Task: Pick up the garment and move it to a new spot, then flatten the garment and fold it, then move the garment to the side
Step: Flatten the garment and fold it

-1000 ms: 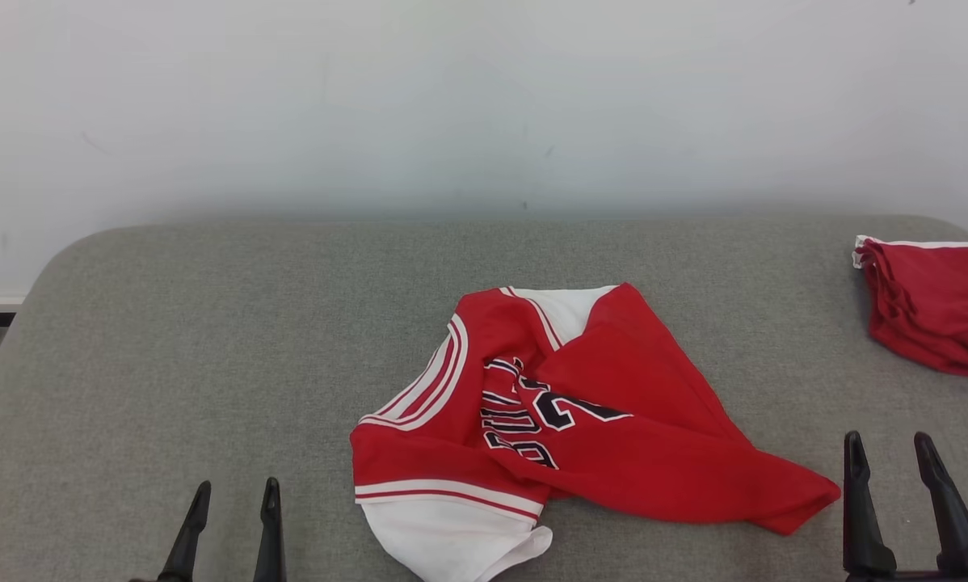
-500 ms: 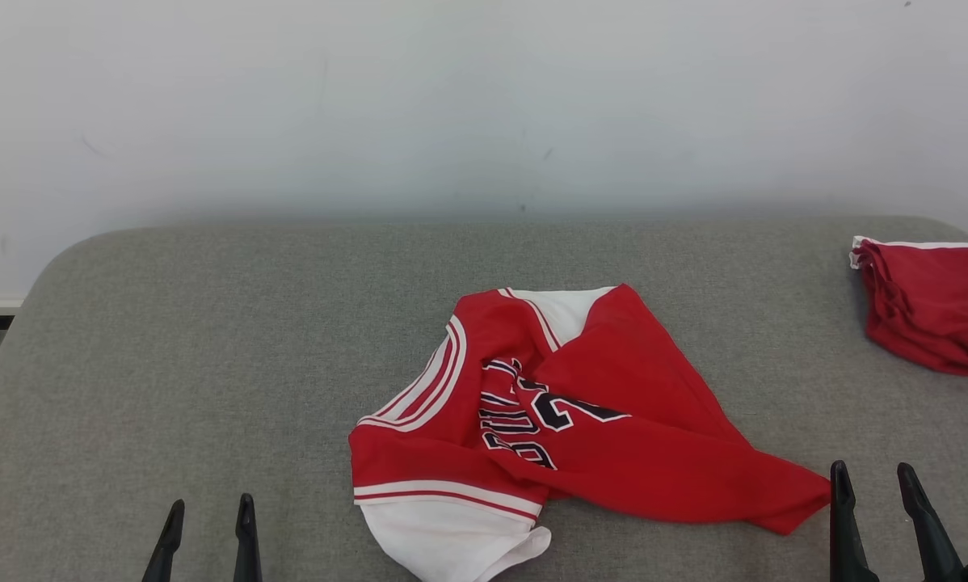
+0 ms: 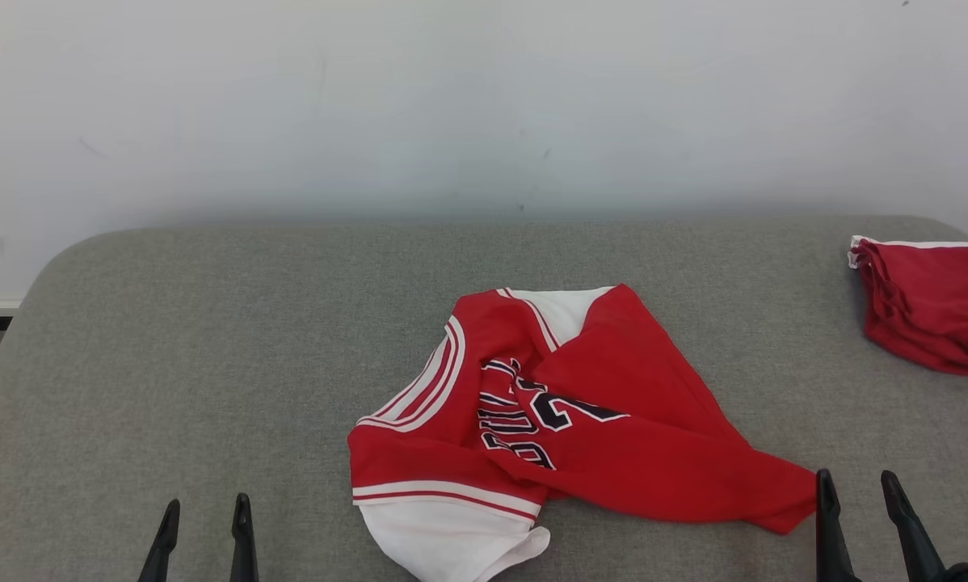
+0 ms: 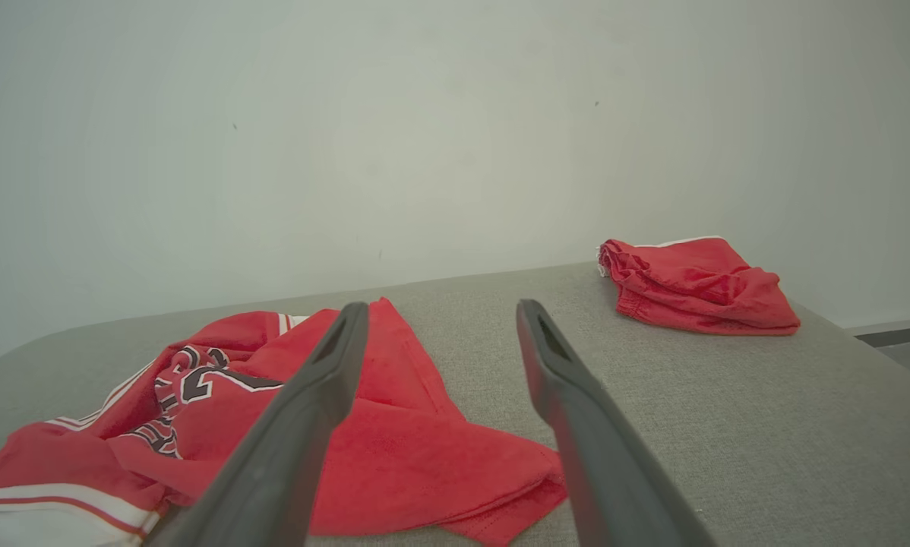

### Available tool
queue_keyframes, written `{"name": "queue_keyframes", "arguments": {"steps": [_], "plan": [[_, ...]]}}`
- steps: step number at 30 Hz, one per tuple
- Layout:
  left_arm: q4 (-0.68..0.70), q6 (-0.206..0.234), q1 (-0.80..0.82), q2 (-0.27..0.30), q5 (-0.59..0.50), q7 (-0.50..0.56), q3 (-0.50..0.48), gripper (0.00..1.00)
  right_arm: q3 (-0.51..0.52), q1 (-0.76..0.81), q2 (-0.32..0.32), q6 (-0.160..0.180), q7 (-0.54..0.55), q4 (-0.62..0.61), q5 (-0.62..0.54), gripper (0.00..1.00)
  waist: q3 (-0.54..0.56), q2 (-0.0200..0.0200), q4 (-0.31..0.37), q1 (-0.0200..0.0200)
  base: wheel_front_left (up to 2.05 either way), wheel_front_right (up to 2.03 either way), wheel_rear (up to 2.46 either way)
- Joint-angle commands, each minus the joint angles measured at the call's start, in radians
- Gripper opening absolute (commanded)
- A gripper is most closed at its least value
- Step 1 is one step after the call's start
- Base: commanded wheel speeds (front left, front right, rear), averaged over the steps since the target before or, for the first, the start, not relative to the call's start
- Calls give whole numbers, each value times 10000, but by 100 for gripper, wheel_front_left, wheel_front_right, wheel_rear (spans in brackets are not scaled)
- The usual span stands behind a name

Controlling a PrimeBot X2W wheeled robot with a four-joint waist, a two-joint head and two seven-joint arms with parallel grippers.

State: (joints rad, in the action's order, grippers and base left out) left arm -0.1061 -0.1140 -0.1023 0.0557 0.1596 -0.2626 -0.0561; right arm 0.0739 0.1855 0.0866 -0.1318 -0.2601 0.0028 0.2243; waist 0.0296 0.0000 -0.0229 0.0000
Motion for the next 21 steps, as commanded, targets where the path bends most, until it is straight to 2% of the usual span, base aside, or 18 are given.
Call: {"name": "queue_keyframes", "arguments": {"steps": [1,9,14,21], "plan": [[2,21,-54,1,-70,-30,-8,100,-40,-45,7,27,-47,63,-51,100,9,0,-6,0,0,0,0],[-149,-49,-7,-19,-57,-30,265,100,-118,-130,56,27,-55,313,-17,100,36,0,-23,0,0,0,0],[-594,-110,64,-36,-79,-26,1364,100,18,-318,343,27,51,659,1,100,-55,0,31,0,0,0,0],[-2039,-148,522,-42,570,-27,2672,100,91,-910,756,27,228,1451,29,100,-349,0,175,0,0,0,0]]}}
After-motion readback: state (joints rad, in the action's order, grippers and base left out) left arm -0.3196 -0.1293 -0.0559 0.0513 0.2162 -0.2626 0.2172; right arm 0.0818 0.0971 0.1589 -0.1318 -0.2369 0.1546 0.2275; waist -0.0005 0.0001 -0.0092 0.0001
